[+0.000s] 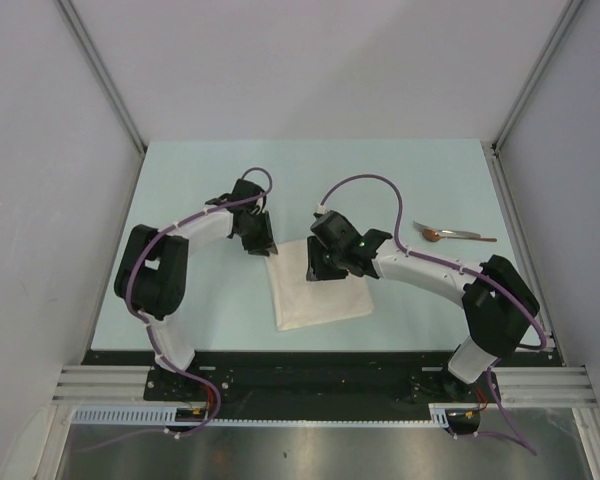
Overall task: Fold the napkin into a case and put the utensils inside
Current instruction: Pick up the upper triangle-folded napkin from the center of the board.
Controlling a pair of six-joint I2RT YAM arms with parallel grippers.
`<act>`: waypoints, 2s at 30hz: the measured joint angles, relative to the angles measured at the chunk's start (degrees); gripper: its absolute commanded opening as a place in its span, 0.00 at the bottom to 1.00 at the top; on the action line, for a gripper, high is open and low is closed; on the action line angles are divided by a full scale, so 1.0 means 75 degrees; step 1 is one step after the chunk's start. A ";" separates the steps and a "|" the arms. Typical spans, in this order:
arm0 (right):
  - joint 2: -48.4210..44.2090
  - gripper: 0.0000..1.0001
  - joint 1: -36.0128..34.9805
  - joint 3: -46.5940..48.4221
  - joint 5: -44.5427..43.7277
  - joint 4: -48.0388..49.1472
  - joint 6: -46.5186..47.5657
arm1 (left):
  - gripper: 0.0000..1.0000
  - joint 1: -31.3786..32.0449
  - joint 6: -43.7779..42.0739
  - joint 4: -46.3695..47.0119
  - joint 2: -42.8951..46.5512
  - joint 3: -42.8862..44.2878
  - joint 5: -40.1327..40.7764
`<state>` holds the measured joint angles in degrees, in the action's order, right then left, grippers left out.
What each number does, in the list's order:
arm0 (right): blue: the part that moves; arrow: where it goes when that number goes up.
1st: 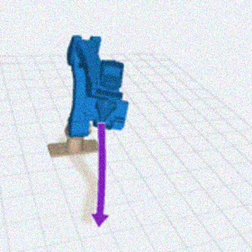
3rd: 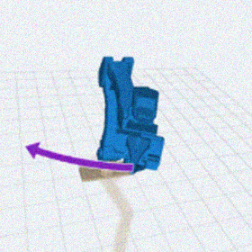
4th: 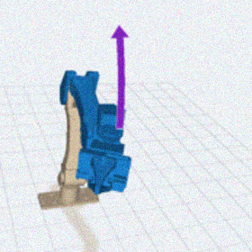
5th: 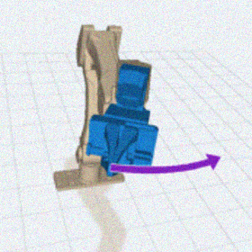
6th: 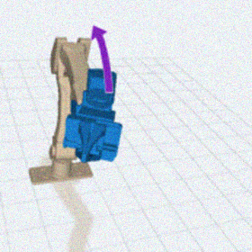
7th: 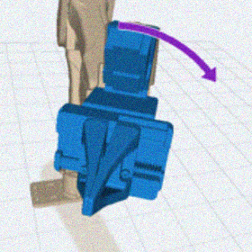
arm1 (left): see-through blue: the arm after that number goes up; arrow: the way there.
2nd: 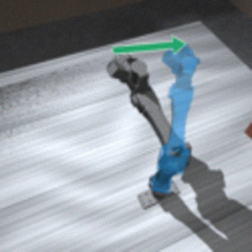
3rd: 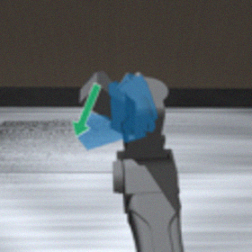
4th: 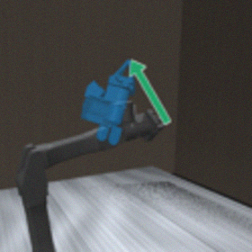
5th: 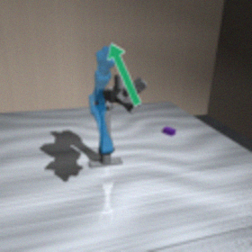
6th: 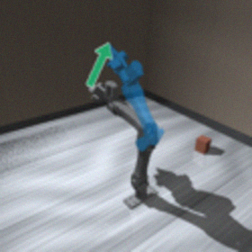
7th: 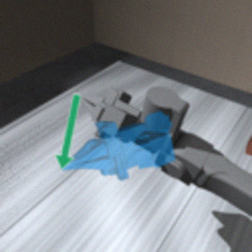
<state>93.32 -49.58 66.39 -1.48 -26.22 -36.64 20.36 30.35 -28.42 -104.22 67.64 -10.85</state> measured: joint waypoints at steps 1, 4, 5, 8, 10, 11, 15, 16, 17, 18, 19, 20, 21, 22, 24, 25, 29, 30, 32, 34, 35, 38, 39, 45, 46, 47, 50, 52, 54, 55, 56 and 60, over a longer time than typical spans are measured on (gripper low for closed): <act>-0.0003 0.43 -0.0006 -0.0020 0.0003 0.0009 -0.0003 | 0.26 0.0003 0.0003 0.0000 -0.0015 0.0000 0.0003; -0.0003 0.44 -0.0009 -0.0058 0.0050 0.0067 -0.0026 | 0.14 0.0006 0.0003 -0.0003 -0.0076 0.0026 0.0026; -0.0003 0.44 -0.0009 -0.0070 0.0055 0.0085 -0.0032 | 0.07 0.0006 0.0003 -0.0006 -0.0087 0.0035 0.0032; -0.0003 0.43 -0.0009 -0.0119 0.0061 0.0163 -0.0055 | 0.00 0.0006 -0.0017 -0.0032 -0.0093 0.0093 0.0064; -0.0003 0.43 -0.0009 -0.0146 0.0070 0.0175 -0.0058 | 0.00 0.0006 -0.0047 -0.0061 -0.0093 0.0163 0.0105; -0.0003 0.44 -0.0009 -0.0154 0.0087 0.0178 -0.0058 | 0.00 0.0006 -0.0052 -0.0064 -0.0093 0.0195 0.0137; -0.0003 0.43 -0.0020 -0.0166 0.0117 0.0227 -0.0090 | 0.00 0.0015 -0.0050 -0.0085 -0.0093 0.0256 0.0274; -0.0003 0.44 -0.0026 -0.0166 0.0117 0.0233 -0.0093 | 0.00 0.0015 -0.0050 -0.0093 -0.0090 0.0256 0.0315; -0.0003 0.43 -0.0032 -0.0166 0.0119 0.0242 -0.0102 | 0.00 0.0015 -0.0050 -0.0114 -0.0090 0.0256 0.0370; -0.0003 0.43 -0.0041 -0.0166 0.0117 0.0256 -0.0111 | 0.00 0.0015 -0.0050 -0.0137 -0.0087 0.0256 0.0440; -0.0003 0.43 -0.0055 -0.0166 0.0140 0.0271 -0.0111 | 0.00 0.0012 -0.0050 -0.0169 -0.0085 0.0262 0.0542; 0.0000 0.43 -0.0073 -0.0166 0.0178 0.0286 -0.0111 | 0.00 0.0012 -0.0050 -0.0216 -0.0085 0.0286 0.0635; 0.0000 0.43 -0.0102 -0.0166 0.0207 0.0297 -0.0114 | 0.00 0.0000 -0.0052 -0.0251 -0.0085 0.0309 0.0676; 0.0015 0.44 -0.0140 -0.0163 0.0236 0.0309 -0.0114 | 0.00 -0.0023 -0.0052 -0.0315 -0.0085 0.0367 0.0720; 0.0073 0.44 -0.0233 -0.0131 0.0259 0.0321 -0.0114 | 0.00 -0.0055 -0.0052 -0.0344 -0.0085 0.0449 0.0801; 0.0134 0.44 -0.0294 -0.0073 0.0268 0.0321 -0.0114 | 0.00 -0.0070 -0.0052 -0.0341 -0.0085 0.0472 0.0816; 0.0606 0.45 -0.0592 0.0411 0.0289 0.0236 -0.0105 | 0.00 -0.0099 -0.0052 -0.0347 -0.0093 0.0478 0.0822; 0.0726 0.45 -0.0656 0.0554 0.0291 0.0198 -0.0099 | 0.00 -0.0102 -0.0052 -0.0347 -0.0093 0.0478 0.0822; 0.1040 0.45 -0.0833 0.1003 0.0245 0.0070 -0.0047 | 0.00 -0.0102 -0.0052 -0.0347 -0.0093 0.0478 0.0828; 0.1343 0.46 -0.1032 0.1405 0.0157 -0.0044 0.0035 | 0.00 -0.0102 -0.0052 -0.0347 -0.0096 0.0478 0.0828; 0.1492 0.45 -0.1128 0.1623 0.0114 -0.0119 0.0067 | 0.00 -0.0102 -0.0052 -0.0347 -0.0096 0.0478 0.0828; 0.1915 0.45 -0.1376 0.2145 0.0050 -0.0306 0.0154 | 0.00 -0.0102 -0.0050 -0.0347 -0.0108 0.0478 0.0822; 0.2052 0.45 -0.1454 0.2276 0.0032 -0.0347 0.0187 | 0.00 -0.0102 -0.0050 -0.0347 -0.0119 0.0478 0.0822; 0.2509 0.45 -0.1824 0.2369 -0.0041 -0.0697 0.0268 | 0.00 -0.0102 -0.0050 -0.0344 -0.0163 0.0478 0.0825; 0.2567 0.45 -0.1862 0.2369 -0.0041 -0.0731 0.0271 | 0.00 -0.0102 -0.0050 -0.0344 -0.0163 0.0478 0.0822; 0.2632 0.45 -0.1906 0.2369 -0.0055 -0.0766 0.0291 | 0.00 -0.0102 -0.0047 -0.0344 -0.0163 0.0478 0.0822; 0.2815 0.45 -0.1993 0.2369 -0.0099 -0.0871 0.0303 | 0.00 -0.0102 -0.0047 -0.0347 -0.0166 0.0478 0.0828; 0.2908 0.45 -0.2034 0.2369 -0.0154 -0.0921 0.0323 | 0.00 -0.0105 -0.0047 -0.0347 -0.0166 0.0478 0.0833; 0.2987 0.45 -0.2057 0.2369 -0.0230 -0.0994 0.0353 | 0.00 -0.0105 -0.0047 -0.0347 -0.0178 0.0478 0.0833; 0.3016 0.45 -0.2063 0.2369 -0.0283 -0.1035 0.0364 | 0.00 -0.0102 -0.0047 -0.0350 -0.0187 0.0478 0.0833; 0.3048 0.45 -0.2069 0.2369 -0.0341 -0.1099 0.0382 | 0.00 -0.0105 -0.0047 -0.0350 -0.0201 0.0478 0.0836; 0.3089 0.45 -0.2092 0.2369 -0.0463 -0.1201 0.0449 | 0.00 -0.0114 -0.0044 -0.0353 -0.0221 0.0478 0.0839</act>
<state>116.49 -65.28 84.16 -4.95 -35.22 -33.28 19.51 30.02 -31.07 -105.89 71.22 -4.56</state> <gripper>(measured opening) 0.451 0.003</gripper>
